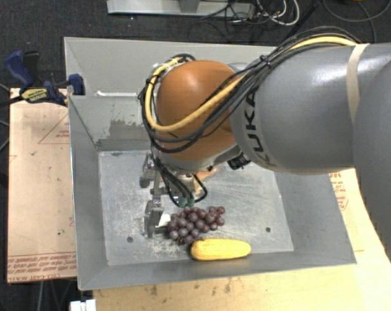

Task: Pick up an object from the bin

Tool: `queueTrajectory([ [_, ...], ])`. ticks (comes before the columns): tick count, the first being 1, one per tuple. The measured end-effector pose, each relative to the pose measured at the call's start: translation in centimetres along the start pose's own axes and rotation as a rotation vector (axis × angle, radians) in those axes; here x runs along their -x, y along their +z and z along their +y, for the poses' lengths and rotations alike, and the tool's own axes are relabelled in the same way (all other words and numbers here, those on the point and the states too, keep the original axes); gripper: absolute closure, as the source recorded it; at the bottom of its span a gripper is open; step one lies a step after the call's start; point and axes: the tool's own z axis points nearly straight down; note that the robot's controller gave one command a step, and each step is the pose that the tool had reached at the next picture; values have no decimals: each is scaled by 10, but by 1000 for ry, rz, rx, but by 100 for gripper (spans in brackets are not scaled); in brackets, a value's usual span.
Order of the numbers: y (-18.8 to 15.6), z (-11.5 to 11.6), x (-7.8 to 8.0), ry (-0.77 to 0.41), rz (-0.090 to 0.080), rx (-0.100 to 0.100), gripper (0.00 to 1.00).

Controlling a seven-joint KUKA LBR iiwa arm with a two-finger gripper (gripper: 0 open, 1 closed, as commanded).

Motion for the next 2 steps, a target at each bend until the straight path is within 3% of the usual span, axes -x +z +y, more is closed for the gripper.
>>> queueTrajectory([
  [1, -4, -1, 2, 5, -8, 1, 0],
  [2, 24, -44, -1, -110, -9, 2, 0],
])
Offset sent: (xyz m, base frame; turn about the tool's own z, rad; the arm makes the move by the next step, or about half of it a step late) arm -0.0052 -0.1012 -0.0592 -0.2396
